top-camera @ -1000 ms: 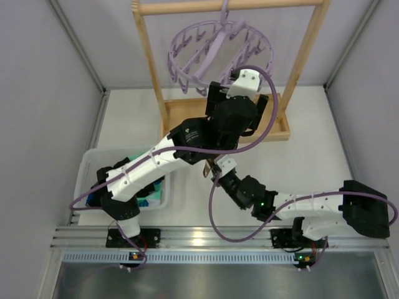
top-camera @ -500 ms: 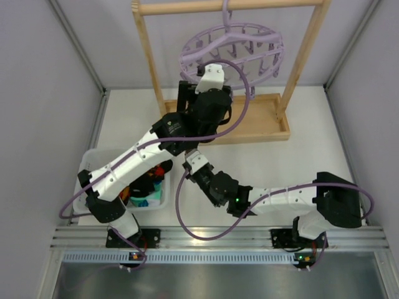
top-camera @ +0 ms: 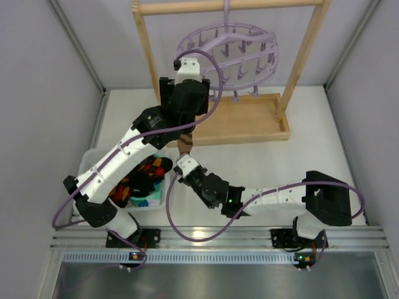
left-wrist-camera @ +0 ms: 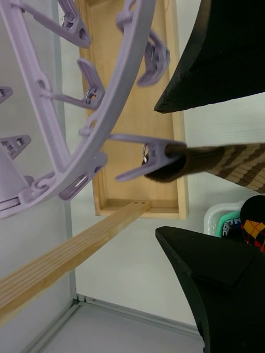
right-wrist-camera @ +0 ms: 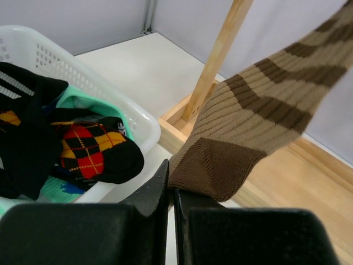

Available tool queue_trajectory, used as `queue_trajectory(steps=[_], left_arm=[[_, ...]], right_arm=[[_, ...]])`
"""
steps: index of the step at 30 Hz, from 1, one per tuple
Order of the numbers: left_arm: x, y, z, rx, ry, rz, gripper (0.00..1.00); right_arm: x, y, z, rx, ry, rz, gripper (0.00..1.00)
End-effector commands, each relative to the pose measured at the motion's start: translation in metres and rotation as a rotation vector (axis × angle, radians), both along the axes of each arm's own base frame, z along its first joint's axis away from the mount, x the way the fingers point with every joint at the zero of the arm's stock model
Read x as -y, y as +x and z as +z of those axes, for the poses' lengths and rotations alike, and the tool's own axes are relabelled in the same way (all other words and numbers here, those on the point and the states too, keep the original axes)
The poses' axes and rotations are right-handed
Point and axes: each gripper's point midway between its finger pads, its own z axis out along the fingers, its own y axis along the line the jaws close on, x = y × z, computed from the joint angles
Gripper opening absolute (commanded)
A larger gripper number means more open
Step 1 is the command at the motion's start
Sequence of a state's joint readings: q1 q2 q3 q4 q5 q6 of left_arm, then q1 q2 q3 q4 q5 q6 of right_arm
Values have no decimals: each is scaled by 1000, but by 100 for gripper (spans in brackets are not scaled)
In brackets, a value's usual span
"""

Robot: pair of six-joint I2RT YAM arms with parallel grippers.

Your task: Remove the socks clipped to the hanger

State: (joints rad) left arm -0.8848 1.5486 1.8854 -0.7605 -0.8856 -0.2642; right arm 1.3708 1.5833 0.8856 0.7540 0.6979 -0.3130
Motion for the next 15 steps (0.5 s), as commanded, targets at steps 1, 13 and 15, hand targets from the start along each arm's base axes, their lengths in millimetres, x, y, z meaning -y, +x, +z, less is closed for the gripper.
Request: queue_trajectory(steps=[1,13,15], left_arm=[[-11,-7,23,47,-86,-9,87],[9,-3,24,42,-109,-105,85],[11,-1,23,39,-102,-107,84]], right_arm=[[-14,-11,17,2,55,41,0],[-20,-13,17,-10,61,64,0],[-22,-15,16,-10,56,73,0]])
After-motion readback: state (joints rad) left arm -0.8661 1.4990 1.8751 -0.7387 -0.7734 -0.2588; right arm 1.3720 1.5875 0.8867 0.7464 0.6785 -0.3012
